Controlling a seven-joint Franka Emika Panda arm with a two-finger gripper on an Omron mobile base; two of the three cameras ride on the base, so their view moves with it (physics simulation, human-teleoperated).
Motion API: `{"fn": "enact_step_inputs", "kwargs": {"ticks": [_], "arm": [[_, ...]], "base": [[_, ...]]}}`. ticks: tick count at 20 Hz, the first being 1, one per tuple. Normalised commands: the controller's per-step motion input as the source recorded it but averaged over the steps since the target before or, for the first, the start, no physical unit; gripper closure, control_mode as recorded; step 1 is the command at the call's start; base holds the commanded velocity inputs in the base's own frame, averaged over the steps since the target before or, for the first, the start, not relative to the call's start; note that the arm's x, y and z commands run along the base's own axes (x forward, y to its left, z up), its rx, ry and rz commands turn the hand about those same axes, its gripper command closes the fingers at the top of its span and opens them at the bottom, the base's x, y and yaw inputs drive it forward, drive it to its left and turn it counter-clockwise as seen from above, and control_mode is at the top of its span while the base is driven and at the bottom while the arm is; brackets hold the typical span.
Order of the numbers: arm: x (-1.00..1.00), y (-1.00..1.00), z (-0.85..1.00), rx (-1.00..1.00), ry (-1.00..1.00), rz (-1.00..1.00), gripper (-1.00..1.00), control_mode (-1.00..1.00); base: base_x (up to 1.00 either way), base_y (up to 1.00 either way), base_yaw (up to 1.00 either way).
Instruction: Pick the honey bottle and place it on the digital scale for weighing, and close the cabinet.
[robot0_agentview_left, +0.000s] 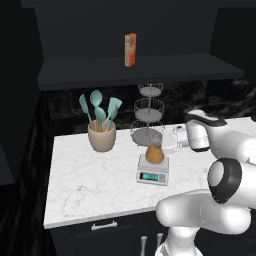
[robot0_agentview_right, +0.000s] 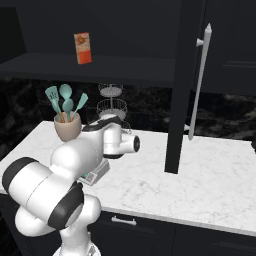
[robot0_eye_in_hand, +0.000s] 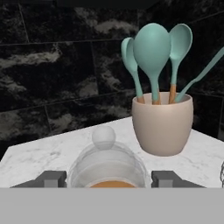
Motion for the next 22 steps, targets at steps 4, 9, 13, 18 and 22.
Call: {"fn": "enact_step_inputs", "kwargs": {"ticks": [4, 9, 13, 18, 22], "arm": [[-0.06, 0.0, 0.0, 0.02, 0.0, 0.0, -1.0, -1.0], [-0.1, 0.0, 0.0, 0.0, 0.0, 0.0, -1.0, -1.0], [-0.11, -0.13, 0.0, 0.0, -0.04, 0.0, -1.0, -1.0], [-0.51, -0.24, 0.03, 0.03, -0.17, -0.02, -1.0, -1.0], [-0.71, -0.48, 0.08, 0.01, -0.35, -0.07, -1.0, -1.0]], "base": [[0.0, 0.0, 0.0], [0.0, 0.0, 0.0], [0.0, 0.0, 0.0], [0.0, 0.0, 0.0], [0.0, 0.0, 0.0]]}}
